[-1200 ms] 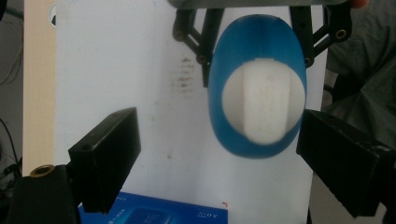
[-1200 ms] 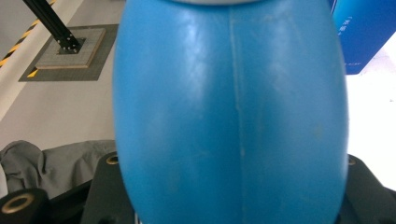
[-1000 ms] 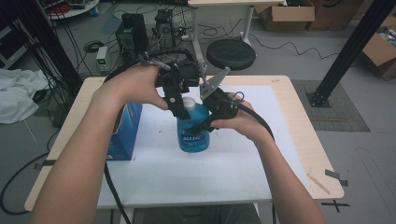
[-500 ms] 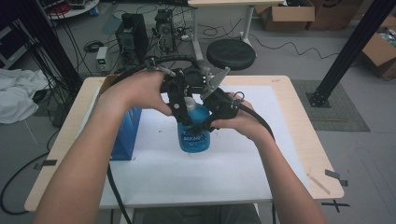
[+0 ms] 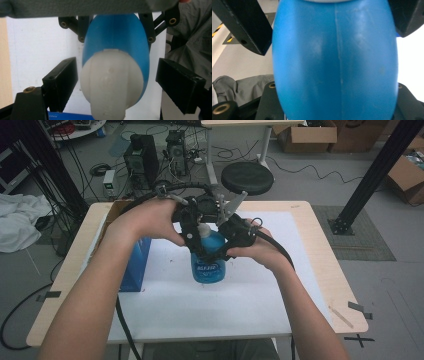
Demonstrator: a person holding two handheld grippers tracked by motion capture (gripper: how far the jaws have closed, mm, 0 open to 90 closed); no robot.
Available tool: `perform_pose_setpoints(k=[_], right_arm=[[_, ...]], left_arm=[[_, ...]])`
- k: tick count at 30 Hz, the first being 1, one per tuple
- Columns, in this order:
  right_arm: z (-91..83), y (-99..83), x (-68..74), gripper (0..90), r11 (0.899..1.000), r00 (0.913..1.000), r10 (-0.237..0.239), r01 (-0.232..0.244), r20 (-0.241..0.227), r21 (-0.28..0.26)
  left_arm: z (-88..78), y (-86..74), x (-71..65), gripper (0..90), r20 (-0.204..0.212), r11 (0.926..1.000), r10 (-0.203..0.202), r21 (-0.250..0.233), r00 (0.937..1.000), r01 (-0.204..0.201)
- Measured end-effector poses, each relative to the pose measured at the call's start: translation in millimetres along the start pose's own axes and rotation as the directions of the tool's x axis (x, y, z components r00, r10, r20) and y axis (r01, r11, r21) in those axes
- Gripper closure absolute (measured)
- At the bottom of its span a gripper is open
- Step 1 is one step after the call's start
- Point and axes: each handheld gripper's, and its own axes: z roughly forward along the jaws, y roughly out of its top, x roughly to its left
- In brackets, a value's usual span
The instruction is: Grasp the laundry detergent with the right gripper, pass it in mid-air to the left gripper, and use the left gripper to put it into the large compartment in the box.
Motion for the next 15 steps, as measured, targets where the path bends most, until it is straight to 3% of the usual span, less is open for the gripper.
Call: perform_pose_setpoints(k=[15], right_arm=[[0.4,-2.0,1.1,44.6,1.0,0.9997,0.016,-0.016,-0.018,-0.001]], left_arm=[[4.0,0.9,0.3,29.0,-0.002,1.0,0.004,0.001,1.0,-0.004]])
